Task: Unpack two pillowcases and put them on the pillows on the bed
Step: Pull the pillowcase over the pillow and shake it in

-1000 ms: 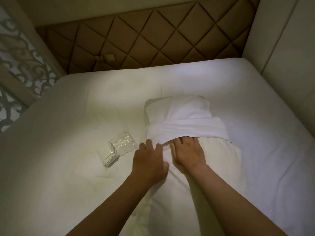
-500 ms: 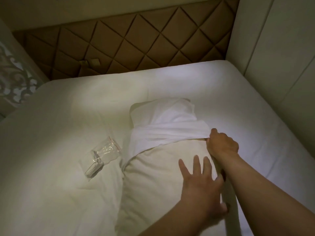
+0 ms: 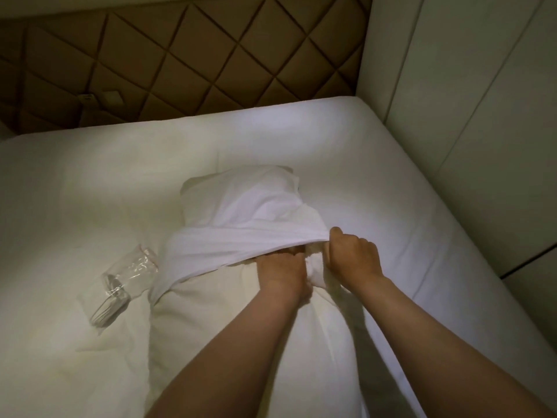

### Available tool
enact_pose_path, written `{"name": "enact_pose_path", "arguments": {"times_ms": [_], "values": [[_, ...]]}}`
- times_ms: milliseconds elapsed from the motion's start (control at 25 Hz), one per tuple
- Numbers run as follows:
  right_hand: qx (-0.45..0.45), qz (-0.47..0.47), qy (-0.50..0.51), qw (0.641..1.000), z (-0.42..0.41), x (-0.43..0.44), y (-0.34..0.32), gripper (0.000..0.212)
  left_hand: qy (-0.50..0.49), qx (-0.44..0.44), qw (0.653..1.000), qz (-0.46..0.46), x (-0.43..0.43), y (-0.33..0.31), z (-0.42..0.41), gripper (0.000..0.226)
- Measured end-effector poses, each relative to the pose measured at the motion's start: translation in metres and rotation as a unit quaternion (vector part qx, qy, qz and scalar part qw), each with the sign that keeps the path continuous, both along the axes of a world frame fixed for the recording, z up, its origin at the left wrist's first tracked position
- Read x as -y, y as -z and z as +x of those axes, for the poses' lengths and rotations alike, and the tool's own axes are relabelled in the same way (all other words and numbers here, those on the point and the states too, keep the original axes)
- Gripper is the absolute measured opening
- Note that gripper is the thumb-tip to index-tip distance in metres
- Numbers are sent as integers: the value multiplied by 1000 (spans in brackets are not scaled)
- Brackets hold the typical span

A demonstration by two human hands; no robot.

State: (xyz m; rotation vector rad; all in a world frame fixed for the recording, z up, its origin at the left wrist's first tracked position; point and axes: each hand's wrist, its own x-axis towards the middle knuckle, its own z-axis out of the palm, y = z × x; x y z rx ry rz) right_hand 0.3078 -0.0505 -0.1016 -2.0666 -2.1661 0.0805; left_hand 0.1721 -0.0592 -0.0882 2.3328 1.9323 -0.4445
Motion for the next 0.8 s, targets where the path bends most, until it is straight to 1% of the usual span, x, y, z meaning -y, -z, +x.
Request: {"name": "enact_pose_path", "arguments": {"times_ms": [80,120,200,240,320,400,480,520,560,600,640,680,720,760,800], "values": [[-8,14,-7,1000,2,5,-2,15,65,32,997,25,-6,2,-11,32],[-12,19,-6,1000,6,8,-3,16,84,71,993,53,-8,1,-16,28],[-12,16,-6,1000,14,13,-6,16,71,148,978,132,-13,-5,-31,32],[-8,2,-6,1000,15,17,-6,16,56,165,968,181,-16,-8,-40,36],[1,-25,25,999,11,27,-5,19,65,167,948,263,-19,-15,-55,45],[-6,-22,64,998,2,28,-2,19,84,155,942,287,-13,-22,-56,44],[-36,-19,97,994,-2,19,-3,17,90,160,942,282,-4,-27,-52,40],[-48,-26,99,994,-2,16,-7,16,92,163,947,262,0,-31,-52,40],[-56,-34,94,993,-3,16,-11,14,87,168,946,262,2,-34,-53,40],[-56,-42,81,994,-5,21,-17,11,63,178,951,244,4,-38,-54,41],[-53,-50,64,995,-10,31,-22,9,48,169,961,213,7,-47,-55,41],[-48,-58,45,996,-14,47,-24,10,2,150,967,205,13,-61,-52,41],[-49,-56,29,997,-19,66,-27,12,-28,172,971,163,0,-44,-65,40],[-52,-53,13,997,-24,86,-31,14,-17,115,984,137,-1,-42,-66,39],[-53,-56,-8,997,-29,105,-36,14,-51,83,992,79,-19,-12,-89,40]]}}
